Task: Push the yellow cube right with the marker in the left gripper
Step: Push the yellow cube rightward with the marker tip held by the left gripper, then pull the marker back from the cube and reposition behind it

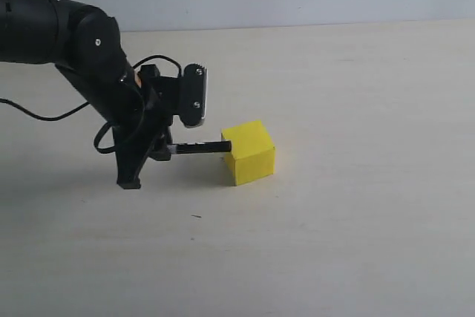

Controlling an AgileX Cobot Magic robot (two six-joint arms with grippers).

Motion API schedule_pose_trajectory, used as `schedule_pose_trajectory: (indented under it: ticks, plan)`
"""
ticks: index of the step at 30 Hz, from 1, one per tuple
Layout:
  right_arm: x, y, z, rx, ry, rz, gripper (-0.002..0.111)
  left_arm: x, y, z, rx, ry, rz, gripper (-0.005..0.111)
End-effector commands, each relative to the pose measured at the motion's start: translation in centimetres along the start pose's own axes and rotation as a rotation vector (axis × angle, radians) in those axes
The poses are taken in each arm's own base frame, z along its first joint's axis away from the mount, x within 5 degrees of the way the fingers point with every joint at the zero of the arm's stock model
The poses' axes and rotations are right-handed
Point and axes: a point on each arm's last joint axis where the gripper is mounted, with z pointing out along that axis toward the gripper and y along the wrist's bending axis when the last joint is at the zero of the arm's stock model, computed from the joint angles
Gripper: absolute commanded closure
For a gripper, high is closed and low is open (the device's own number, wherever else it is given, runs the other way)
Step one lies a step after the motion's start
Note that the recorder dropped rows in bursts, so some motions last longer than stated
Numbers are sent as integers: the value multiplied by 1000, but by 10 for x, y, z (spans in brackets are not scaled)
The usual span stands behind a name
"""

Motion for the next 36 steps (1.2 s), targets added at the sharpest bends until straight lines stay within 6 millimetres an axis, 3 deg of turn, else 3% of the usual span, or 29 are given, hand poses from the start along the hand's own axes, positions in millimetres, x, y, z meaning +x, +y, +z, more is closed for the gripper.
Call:
schedule_pose_trajectory:
  ticks: [1,5,8,12,19,29,36]
  plan:
    - [1,0,0,-1,-7,-2,108,-3,9,-4,-24,-18,-39,107]
    - [1,0,0,-1,-7,-2,108,16,6,-4,82,44,-122,107]
    - [1,0,0,-1,-7,-2,108,20,3,-1,118,73,-202,107]
    - [1,0,0,-1,-7,-2,108,16,5,15,89,65,-293,107]
    - [1,0,0,-1,-7,-2,108,3,1,41,67,46,-260,107]
    - [1,0,0,-1,-7,-2,108,-17,17,31,5,-6,-258,107]
    - [1,0,0,-1,-7,-2,108,1,17,29,33,126,-155,107]
